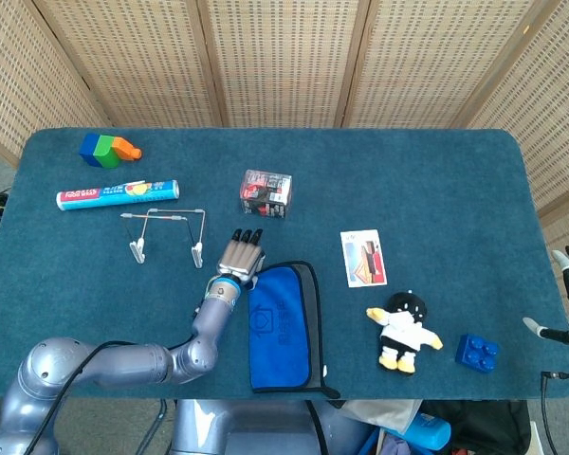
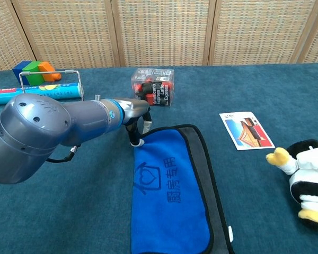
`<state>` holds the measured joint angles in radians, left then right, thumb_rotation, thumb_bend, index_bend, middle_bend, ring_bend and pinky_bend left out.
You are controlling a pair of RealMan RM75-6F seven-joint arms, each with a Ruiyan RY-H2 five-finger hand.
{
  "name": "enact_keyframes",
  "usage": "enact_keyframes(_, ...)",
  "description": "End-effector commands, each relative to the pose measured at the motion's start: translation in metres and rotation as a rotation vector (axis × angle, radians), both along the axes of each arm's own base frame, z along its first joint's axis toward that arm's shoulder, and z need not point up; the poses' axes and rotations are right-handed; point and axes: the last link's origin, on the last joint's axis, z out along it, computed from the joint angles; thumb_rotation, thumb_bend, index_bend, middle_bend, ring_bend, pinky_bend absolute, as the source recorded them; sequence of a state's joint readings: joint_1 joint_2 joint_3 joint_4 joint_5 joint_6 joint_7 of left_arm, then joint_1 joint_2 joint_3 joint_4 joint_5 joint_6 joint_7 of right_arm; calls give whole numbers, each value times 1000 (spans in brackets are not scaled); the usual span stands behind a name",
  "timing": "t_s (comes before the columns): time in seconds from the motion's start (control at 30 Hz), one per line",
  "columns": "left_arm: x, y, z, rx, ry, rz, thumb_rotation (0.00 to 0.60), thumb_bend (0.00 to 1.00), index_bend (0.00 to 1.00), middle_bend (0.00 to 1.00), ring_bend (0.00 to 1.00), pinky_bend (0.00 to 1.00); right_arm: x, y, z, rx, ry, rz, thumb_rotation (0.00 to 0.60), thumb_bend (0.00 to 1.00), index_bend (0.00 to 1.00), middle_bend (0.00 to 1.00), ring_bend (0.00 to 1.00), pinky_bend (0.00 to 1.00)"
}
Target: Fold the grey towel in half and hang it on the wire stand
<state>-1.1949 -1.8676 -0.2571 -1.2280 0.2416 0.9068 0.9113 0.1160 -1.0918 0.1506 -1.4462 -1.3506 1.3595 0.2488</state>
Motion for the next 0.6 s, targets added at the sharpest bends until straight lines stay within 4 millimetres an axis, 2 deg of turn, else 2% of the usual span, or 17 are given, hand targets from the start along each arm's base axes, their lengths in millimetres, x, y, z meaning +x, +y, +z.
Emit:
enact_keyframes(0.03,1,-1,1,1,1,-4,600,380,596,0,0,0,0,0,0,0,-1,1,600,0,0,0,0,0)
enact_keyframes(0.2,2,-2,1,1,2,-12,600,389,612,0,0,0,0,0,1,0,-2,3,600,0,0,0,0,0)
enact_keyframes(0.47,5,-5,2,5,7,-38,600,587,696,0,0,0,1,1,2,-3,-5,6,600,0,0,0,0,0)
enact_keyframes(0.6,7,-6,4,15,6,-53,600,612,752,0,0,0,1,1,3,-7,-7,9,600,0,0,0,0,0)
